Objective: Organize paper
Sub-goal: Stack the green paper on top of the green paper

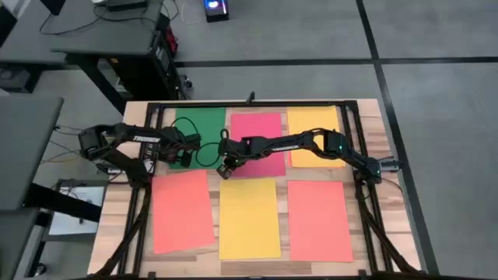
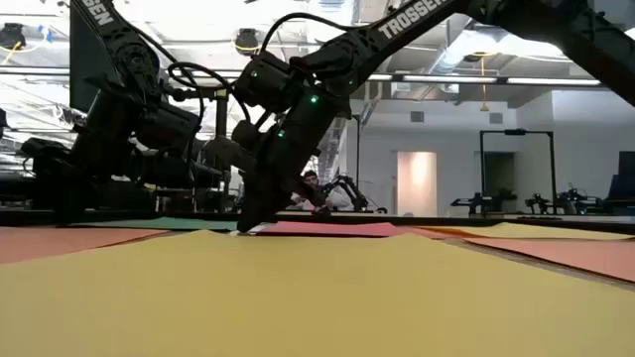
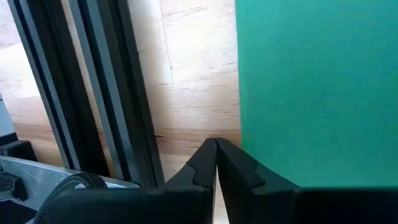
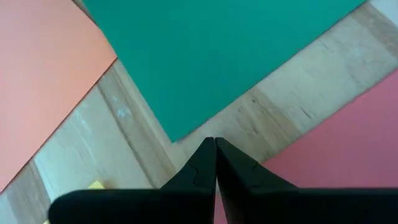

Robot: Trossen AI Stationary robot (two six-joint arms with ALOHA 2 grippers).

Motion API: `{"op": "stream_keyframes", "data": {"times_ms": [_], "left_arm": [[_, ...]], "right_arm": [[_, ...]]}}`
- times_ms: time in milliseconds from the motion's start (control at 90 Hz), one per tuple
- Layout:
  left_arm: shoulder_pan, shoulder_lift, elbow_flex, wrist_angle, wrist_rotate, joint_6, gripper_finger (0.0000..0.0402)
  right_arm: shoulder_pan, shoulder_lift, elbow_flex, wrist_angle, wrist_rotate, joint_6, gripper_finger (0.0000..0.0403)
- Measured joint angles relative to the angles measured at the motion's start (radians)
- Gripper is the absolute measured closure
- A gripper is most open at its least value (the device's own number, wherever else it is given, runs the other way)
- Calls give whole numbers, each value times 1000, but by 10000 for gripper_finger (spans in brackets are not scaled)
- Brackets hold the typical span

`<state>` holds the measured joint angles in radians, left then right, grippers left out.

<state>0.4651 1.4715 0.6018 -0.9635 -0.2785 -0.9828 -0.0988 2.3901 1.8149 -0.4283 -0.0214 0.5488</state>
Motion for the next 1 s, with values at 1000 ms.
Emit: {"op": "stream_keyframes", "data": {"times_ms": [1000], "left_arm": [[-29,1,24,-67,-12,-57,402]], "right_arm": [[-20,5,2,67,-21,17,403]]}}
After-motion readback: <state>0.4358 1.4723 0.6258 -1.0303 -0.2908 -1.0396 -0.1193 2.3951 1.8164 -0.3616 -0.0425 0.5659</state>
